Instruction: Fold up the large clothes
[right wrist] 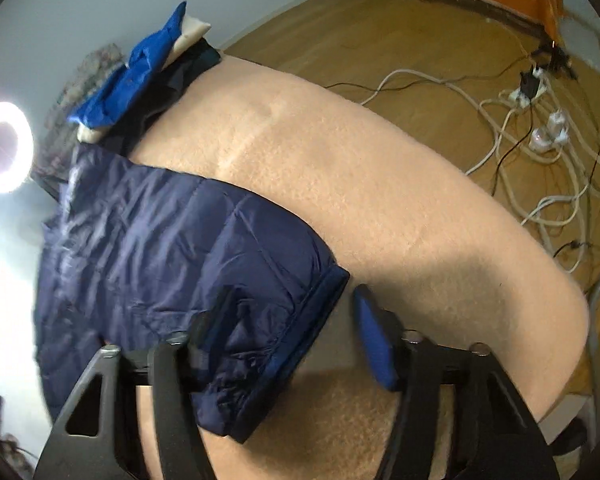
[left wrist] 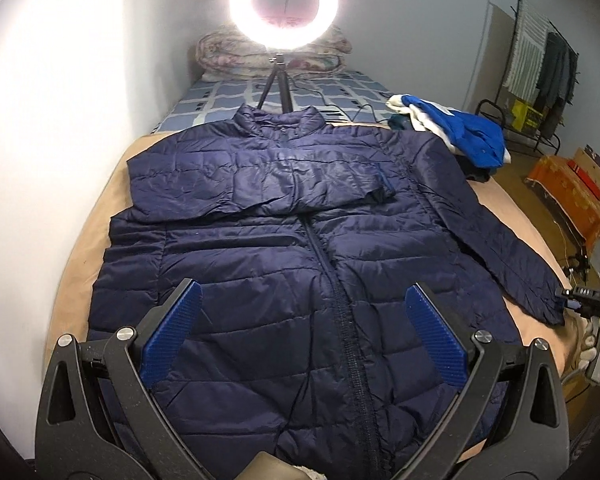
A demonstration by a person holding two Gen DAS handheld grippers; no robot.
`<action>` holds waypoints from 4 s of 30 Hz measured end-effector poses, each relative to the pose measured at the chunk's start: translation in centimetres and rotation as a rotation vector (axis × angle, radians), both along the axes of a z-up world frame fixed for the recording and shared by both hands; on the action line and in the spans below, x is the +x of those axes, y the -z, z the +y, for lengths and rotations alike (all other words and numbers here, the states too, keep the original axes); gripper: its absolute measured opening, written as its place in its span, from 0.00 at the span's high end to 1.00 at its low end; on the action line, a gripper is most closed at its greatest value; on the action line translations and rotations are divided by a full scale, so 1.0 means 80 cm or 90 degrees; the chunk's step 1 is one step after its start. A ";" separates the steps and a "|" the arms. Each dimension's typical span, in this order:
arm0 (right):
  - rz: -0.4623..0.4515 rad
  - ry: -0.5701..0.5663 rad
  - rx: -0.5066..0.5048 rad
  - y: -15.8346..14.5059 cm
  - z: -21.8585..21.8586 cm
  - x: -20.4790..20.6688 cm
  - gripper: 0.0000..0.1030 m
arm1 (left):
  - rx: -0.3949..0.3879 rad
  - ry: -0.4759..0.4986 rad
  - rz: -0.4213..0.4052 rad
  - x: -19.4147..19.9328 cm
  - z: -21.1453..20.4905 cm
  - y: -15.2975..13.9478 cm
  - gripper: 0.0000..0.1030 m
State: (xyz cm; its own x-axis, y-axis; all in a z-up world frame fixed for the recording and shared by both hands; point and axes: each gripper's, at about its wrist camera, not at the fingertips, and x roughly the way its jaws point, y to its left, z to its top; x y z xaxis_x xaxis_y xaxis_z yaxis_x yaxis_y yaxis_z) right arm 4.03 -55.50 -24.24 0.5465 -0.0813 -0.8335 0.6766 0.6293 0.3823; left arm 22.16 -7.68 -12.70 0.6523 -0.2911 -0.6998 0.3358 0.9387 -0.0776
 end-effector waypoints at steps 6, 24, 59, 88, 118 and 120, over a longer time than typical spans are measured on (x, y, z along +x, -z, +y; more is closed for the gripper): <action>0.014 -0.026 -0.048 -0.011 0.015 0.012 0.92 | -0.012 -0.022 -0.005 0.001 0.011 -0.005 0.00; -0.239 -0.239 -0.129 -0.197 0.209 0.092 0.93 | -0.062 -0.083 -0.042 0.006 0.068 -0.035 0.00; -0.233 -0.500 -0.059 -0.134 0.378 0.246 0.54 | -0.175 -0.060 0.078 0.038 0.085 0.012 0.00; -0.334 -0.347 -0.034 -0.223 0.252 0.160 0.54 | -0.003 0.032 0.113 0.138 -0.087 0.070 0.97; -0.253 -0.352 -0.084 -0.251 0.304 0.149 0.54 | -0.037 -0.141 0.044 0.422 0.079 0.104 0.97; -0.249 -0.355 -0.075 -0.247 0.304 0.152 0.54 | -0.034 -0.156 0.049 0.431 0.088 0.109 0.97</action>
